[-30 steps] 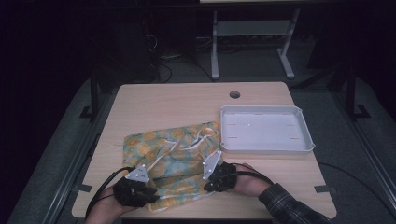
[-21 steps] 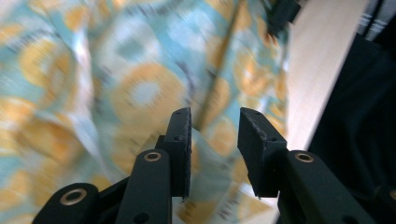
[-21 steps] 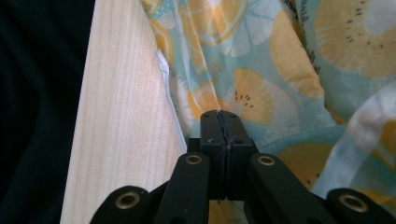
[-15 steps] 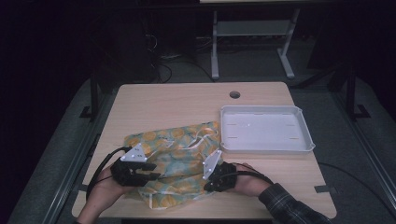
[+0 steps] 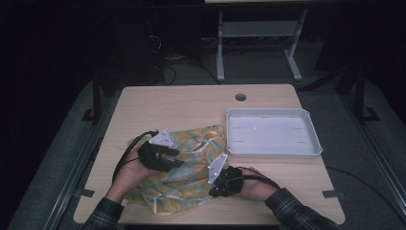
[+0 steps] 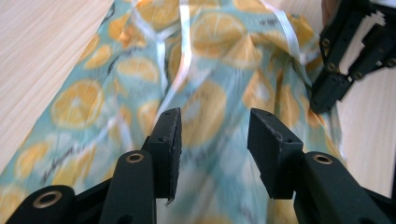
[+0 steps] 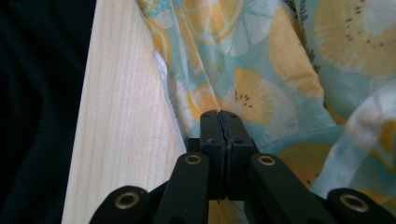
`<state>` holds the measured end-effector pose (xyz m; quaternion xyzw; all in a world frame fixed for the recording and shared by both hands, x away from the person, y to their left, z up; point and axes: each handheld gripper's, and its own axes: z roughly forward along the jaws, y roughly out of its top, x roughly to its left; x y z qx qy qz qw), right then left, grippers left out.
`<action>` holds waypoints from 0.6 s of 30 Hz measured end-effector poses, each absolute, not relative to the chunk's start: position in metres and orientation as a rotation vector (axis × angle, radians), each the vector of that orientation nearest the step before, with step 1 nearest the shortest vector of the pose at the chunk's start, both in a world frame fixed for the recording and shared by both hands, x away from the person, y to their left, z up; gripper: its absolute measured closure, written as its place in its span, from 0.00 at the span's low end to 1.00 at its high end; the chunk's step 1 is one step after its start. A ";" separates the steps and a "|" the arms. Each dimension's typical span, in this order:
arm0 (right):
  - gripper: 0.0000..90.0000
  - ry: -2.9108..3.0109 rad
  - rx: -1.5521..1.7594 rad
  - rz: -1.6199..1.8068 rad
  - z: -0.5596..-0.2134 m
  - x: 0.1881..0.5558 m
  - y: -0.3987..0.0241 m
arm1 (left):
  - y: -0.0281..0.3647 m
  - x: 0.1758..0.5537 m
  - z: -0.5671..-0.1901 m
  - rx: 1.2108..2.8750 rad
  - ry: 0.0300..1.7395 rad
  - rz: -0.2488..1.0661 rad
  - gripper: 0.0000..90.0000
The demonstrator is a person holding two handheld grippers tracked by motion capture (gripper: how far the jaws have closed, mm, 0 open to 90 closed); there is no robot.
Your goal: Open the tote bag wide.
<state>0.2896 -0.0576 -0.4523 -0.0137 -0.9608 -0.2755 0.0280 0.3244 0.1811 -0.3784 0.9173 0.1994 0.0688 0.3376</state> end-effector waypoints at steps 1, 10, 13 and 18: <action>0.98 -2.966 -0.042 -0.851 -0.452 0.290 -0.058 | 0.177 0.328 -0.379 2.402 0.501 0.178 0.61; 0.98 -2.960 -0.045 -0.850 -0.452 0.289 -0.058 | 0.151 0.341 -0.388 2.444 0.434 0.080 0.99; 0.98 -2.956 -0.053 -0.848 -0.452 0.288 -0.058 | 0.152 0.346 -0.387 2.422 0.457 0.053 1.00; 0.98 -2.951 -0.058 -0.848 -0.452 0.289 -0.058 | 0.157 0.357 -0.381 2.387 0.506 0.051 1.00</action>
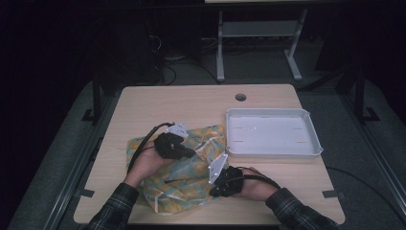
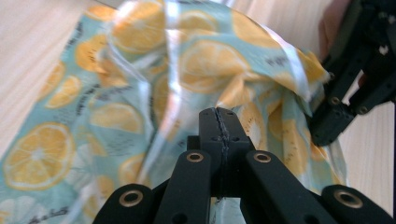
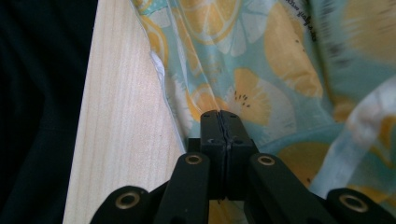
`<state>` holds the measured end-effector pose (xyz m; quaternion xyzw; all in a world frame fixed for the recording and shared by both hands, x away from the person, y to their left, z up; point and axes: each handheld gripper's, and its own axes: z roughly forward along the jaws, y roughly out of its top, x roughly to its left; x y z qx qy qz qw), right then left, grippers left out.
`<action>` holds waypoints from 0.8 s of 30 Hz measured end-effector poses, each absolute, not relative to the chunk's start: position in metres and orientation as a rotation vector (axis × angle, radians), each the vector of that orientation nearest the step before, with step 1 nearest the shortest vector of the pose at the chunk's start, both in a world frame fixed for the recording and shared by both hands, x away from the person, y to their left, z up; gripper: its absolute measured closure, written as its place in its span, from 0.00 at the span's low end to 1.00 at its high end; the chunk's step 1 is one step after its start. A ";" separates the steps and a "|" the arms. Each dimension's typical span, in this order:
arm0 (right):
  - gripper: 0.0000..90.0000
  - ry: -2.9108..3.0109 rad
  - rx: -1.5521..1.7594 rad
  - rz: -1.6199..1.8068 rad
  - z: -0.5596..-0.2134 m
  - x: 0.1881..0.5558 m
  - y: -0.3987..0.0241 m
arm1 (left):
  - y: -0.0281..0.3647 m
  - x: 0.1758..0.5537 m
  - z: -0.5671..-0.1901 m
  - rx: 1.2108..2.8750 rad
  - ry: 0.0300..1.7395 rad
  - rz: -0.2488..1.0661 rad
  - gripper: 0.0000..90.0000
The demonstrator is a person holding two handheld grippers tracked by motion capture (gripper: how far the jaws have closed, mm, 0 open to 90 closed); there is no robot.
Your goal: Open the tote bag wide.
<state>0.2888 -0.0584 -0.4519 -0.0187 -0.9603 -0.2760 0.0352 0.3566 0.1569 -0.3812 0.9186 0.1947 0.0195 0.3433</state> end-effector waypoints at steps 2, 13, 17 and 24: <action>0.98 -2.950 -0.060 -0.848 -0.452 0.289 -0.059 | 0.158 0.361 -0.379 2.377 0.521 0.055 1.00; 0.99 -2.937 -0.063 -0.845 -0.452 0.289 -0.060 | 0.164 0.381 -0.367 2.306 0.582 0.085 1.00; 0.99 -2.935 -0.067 -0.844 -0.452 0.289 -0.060 | 0.169 0.390 -0.366 2.298 0.612 0.115 1.00; 0.99 -2.932 -0.074 -0.844 -0.452 0.289 -0.060 | 0.180 0.405 -0.374 2.277 0.722 0.197 1.00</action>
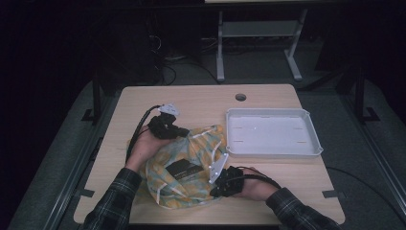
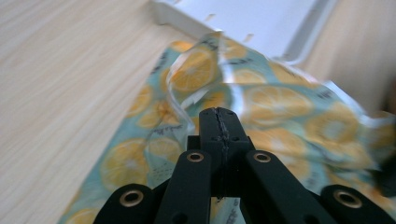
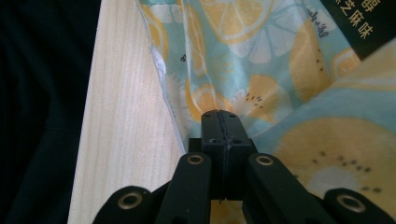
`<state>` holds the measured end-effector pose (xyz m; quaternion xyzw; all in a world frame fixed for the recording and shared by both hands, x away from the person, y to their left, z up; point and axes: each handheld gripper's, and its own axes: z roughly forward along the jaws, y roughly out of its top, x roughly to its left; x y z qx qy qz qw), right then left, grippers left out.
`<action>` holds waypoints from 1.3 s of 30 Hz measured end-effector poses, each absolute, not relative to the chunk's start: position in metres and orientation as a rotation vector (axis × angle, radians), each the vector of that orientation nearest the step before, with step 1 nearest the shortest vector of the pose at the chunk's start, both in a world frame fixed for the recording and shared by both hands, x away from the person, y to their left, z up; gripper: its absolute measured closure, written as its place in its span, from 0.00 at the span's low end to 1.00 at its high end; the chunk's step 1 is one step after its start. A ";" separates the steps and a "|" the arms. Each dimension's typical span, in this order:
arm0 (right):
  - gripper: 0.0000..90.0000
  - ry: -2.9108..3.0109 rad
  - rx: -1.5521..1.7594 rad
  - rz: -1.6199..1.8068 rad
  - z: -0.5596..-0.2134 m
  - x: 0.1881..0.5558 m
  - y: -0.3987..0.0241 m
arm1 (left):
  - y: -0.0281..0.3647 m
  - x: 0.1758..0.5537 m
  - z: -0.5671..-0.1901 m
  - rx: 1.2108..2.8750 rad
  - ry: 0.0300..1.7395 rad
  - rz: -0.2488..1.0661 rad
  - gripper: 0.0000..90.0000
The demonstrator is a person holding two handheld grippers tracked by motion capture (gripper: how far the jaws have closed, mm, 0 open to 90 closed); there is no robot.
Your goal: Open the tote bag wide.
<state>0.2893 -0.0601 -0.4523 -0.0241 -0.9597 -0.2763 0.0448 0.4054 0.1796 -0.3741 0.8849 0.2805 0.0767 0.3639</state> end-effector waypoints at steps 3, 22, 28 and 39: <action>0.99 -2.925 -0.072 -0.848 -0.453 0.289 -0.060 | 0.186 0.409 -0.377 2.247 0.741 0.169 1.00; 0.76 -2.912 -0.189 -1.127 -0.410 0.302 -0.078 | 0.222 0.335 -0.362 2.215 0.681 0.152 0.65; 0.71 -2.938 -0.217 -1.210 -0.395 0.311 -0.069 | 0.231 0.312 -0.369 2.227 0.686 0.167 0.62; 0.63 -2.947 -0.124 -1.299 -0.385 0.328 -0.019 | 0.255 0.295 -0.373 2.215 0.734 0.194 0.63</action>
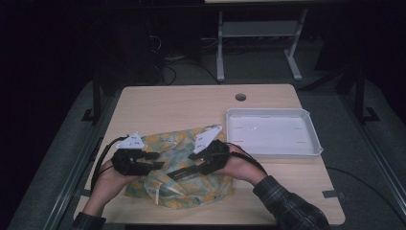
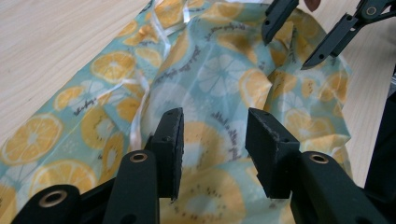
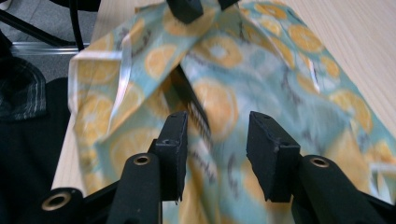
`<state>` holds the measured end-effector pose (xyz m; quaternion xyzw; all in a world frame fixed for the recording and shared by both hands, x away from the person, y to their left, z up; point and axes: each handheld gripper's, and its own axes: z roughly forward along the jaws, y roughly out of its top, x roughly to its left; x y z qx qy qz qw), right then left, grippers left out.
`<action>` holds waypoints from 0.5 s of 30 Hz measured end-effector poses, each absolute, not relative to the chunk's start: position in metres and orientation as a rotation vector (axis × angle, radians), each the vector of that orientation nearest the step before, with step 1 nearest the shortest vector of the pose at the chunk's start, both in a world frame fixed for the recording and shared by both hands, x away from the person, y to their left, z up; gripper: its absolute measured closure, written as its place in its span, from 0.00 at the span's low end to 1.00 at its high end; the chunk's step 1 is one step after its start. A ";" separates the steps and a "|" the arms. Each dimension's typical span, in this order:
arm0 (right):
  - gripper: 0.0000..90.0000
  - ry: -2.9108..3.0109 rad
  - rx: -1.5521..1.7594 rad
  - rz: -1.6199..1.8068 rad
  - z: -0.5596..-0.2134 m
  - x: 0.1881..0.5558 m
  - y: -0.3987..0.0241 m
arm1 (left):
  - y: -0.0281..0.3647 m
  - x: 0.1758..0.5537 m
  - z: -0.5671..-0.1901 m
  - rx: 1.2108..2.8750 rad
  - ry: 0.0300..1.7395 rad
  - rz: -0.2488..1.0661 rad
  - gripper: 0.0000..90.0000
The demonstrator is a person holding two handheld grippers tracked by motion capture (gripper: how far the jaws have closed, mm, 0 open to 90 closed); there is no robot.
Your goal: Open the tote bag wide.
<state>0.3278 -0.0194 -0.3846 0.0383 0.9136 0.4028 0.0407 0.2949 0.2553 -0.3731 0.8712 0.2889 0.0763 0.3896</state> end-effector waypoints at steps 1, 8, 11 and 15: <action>0.61 2.792 0.104 1.244 -0.384 0.330 -0.014 | 0.256 0.295 -0.373 2.216 0.736 0.196 0.63; 0.52 2.812 0.045 1.209 -0.394 0.336 0.006 | 0.266 0.301 -0.374 2.222 0.746 0.181 0.60; 0.55 2.818 0.043 1.169 -0.400 0.337 0.009 | 0.270 0.300 -0.377 2.226 0.766 0.172 0.55; 0.81 2.825 0.054 1.143 -0.404 0.342 0.013 | 0.277 0.293 -0.377 2.225 0.779 0.190 0.52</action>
